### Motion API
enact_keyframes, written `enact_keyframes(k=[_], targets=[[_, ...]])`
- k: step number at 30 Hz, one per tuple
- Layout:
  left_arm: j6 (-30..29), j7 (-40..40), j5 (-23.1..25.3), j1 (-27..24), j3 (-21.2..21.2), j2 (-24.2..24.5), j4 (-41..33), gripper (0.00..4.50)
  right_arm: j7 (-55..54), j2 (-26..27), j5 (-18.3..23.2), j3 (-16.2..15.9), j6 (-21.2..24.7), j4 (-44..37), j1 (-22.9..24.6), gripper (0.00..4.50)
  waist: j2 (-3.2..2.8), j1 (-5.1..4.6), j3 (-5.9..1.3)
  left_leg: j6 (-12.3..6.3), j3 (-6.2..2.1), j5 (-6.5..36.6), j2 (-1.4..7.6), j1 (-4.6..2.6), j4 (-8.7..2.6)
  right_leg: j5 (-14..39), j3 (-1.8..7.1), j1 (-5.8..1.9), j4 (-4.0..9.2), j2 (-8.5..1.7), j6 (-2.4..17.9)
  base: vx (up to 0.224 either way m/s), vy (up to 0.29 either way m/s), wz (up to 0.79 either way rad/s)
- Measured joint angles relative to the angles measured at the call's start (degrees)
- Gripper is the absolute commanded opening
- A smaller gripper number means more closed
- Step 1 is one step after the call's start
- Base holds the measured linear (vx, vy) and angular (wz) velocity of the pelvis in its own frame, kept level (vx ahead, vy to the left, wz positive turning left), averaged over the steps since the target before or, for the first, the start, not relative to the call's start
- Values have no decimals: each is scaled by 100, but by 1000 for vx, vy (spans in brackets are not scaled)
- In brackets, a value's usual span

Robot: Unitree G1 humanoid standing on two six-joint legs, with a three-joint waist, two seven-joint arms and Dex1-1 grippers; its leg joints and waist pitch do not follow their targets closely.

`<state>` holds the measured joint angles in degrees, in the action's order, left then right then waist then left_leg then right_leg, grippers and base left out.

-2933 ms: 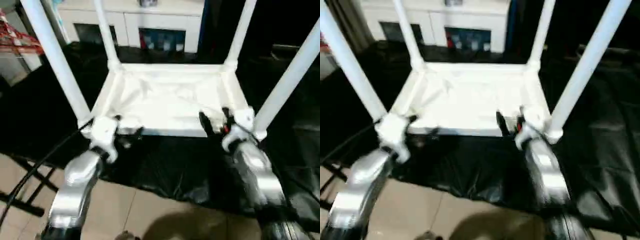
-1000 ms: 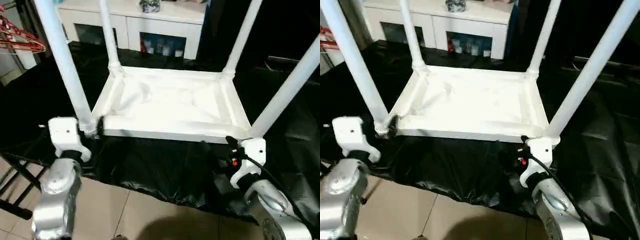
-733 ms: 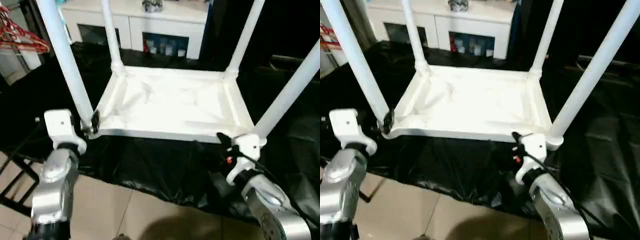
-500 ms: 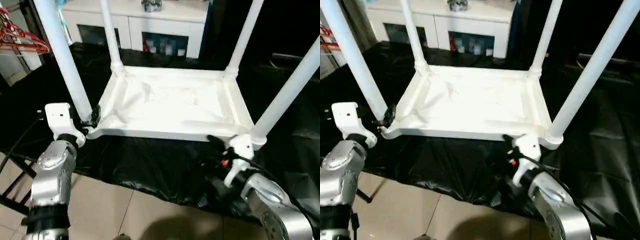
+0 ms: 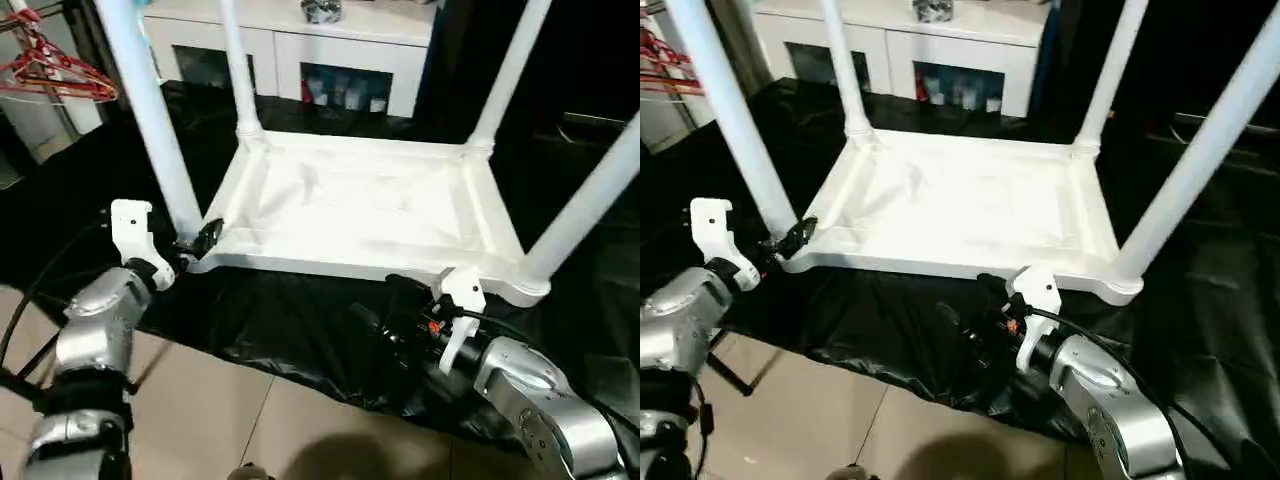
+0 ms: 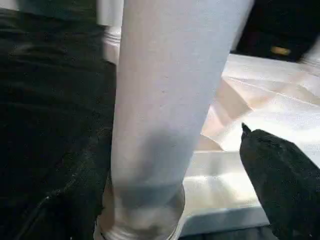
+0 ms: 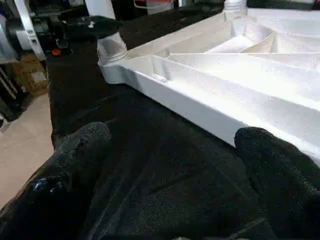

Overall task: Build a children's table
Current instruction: Rotate table base

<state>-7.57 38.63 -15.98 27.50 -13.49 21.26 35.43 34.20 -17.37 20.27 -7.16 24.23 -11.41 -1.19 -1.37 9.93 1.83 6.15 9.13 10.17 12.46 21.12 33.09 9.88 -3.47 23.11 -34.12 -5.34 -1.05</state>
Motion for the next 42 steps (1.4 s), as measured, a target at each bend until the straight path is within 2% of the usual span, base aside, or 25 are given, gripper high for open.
enact_keyframes(k=[6, 12, 15, 19, 23, 30, 33, 36, 42], targets=[[-126, 1244, -190, 132, 318, 21, 190, 442, -132, -78, -287, -14, -21, 250, -92, 450, 0, 115, 0, 0, 2, 0, 1, -1, 3, -1, 4, -2, -1, -9, 2, 0, 0, 0], [-400, 2030, -344, 141, 568, 59, 173, 442, -582, -140, -620, 9, 17, 656, -210, 450, -3, 116, 1, 1, 3, 0, 1, -8, -1, -1, 4, 0, -9, -2, 3, 0, 0, 0], [-408, 2221, -353, 141, 674, 25, 81, 442, -1031, -133, -889, 113, 67, 1092, -450, 450, 1, 123, 3, 1, 5, -1, 1, -7, 1, -3, 4, 0, -10, -5, 7, 0, 0, 0], [-389, 2270, -358, 137, 733, -45, -30, 442, -1399, -72, -1041, 237, 90, 1372, -583, 450, 5, 119, 5, 1, 5, -1, 1, -8, 2, -5, 4, -1, -13, -5, 9, 0, 0, 0], [-606, 2365, -519, -10, 834, -140, -613, 442, -1877, 37, -1220, 380, 171, 1830, -846, 450, 6, 105, 6, 2, 9, -1, 2, -8, 2, -5, 7, 1, -15, -6, 11, 0, 0, 0], [-1171, 2580, -838, -760, 1107, -81, -1963, 442, -2135, 261, -1329, 459, 6, 2555, -1234, 450, 30, -85, 18, 2, 23, -1, 4, -8, 0, 17, 7, 5, -31, -1, 17, 0, 0, 0], [-1458, 2595, -955, -1084, 1223, 6, -2560, 442, -2097, 355, -1373, 439, -137, 2834, -1395, 450, 55, -204, 32, 2, 35, -1, 7, -6, -3, 17, 15, 5, -33, 1, 18, 0, 0, 0], [-1746, 2550, -1098, -1335, 1344, -36, -3096, 442, -2046, 448, -1426, 421, -247, 3108, -1582, 450, 84, -283, 43, 2, 42, -1, 8, -9, -2, 14, 21, 5, -33, 2, 23, 0, 0, 0], [-2065, 2337, -1359, -1437, 1722, -417, -3877, 442, -1914, 607, -1572, 224, -542, 3660, -1937, 450, 101, -405, 49, 2, 47, -1, 10, -21, -5, 13, 28, 5, -41, 8, 20, 0, 0, 0]])
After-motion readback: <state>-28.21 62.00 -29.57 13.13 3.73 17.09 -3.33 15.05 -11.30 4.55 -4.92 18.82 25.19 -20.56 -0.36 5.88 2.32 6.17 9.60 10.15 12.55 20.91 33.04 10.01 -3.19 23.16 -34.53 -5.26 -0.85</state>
